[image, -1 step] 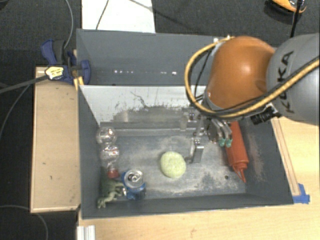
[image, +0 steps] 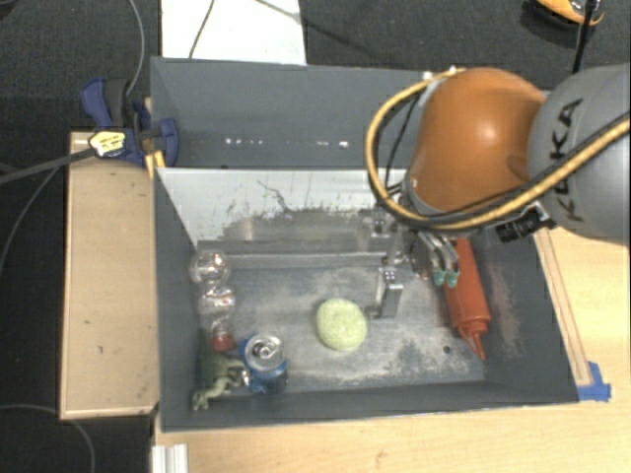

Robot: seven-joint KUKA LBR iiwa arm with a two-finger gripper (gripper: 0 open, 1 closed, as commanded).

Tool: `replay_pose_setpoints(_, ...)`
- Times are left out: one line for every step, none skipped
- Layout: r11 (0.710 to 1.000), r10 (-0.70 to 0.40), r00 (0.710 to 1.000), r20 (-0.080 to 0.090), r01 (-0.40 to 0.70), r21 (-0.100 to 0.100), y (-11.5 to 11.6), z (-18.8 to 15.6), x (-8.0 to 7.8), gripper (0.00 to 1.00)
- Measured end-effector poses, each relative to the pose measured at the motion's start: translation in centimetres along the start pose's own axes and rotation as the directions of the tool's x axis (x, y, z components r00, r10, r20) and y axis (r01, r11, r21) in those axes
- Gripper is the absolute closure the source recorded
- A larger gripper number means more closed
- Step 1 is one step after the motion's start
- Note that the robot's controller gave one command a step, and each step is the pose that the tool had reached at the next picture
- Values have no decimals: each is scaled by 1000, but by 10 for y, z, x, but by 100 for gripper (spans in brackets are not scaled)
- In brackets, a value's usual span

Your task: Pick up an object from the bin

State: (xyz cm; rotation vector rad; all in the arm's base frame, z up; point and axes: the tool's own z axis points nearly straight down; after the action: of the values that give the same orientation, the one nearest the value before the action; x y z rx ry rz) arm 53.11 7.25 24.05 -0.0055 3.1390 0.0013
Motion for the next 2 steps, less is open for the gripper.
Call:
replay_pose_setpoints(1000,0,1000,6,0,-1,-5,40,6,0)
replay_pose_setpoints(1000,8,1000,4,-8,-1,-6,99,13,0)
